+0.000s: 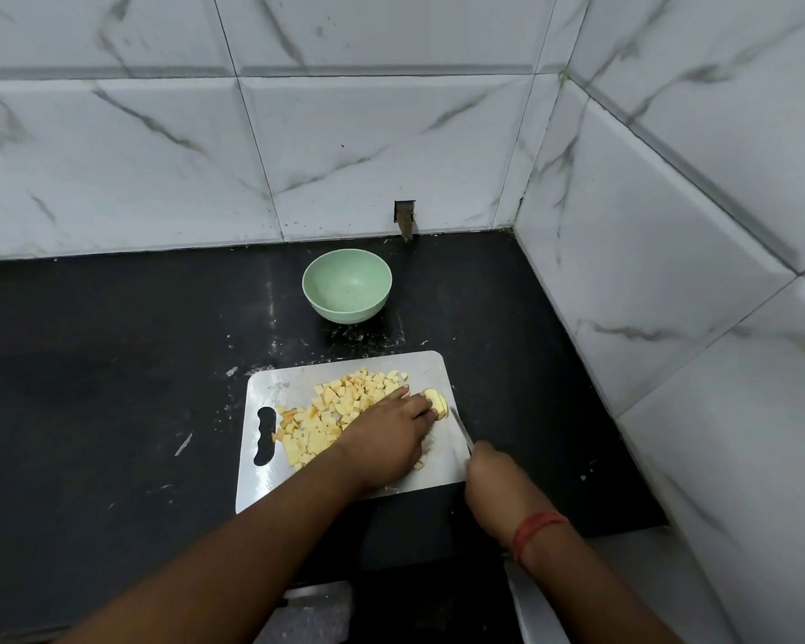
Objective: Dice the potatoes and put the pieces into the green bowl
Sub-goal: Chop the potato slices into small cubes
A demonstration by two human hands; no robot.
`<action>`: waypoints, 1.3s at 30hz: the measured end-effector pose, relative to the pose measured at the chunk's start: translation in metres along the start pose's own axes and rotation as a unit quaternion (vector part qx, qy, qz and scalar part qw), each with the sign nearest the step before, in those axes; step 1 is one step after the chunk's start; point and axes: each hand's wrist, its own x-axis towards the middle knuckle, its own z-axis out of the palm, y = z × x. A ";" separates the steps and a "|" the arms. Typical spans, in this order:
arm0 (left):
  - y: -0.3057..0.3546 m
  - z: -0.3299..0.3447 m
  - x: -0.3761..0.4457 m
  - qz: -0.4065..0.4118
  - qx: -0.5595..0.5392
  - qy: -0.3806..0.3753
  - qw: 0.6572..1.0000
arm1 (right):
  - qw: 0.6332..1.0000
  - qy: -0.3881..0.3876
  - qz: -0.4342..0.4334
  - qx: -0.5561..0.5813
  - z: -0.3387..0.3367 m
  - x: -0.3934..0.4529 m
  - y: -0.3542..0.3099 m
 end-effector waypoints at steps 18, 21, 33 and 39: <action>-0.001 0.007 -0.006 -0.011 0.072 0.000 0.997 | 0.992 -0.105 0.039 -0.061 -0.007 0.042 -0.045; 0.002 0.008 -0.005 -0.013 0.096 -0.001 0.995 | 0.996 -0.071 0.025 -0.044 0.007 0.022 -0.023; 0.000 0.008 -0.010 -0.029 0.040 -0.014 0.999 | 1.000 0.003 0.013 -0.004 -0.010 0.023 -0.030; -0.001 0.008 -0.011 -0.020 0.050 -0.010 0.998 | 0.999 -0.013 0.038 -0.024 -0.010 0.038 -0.045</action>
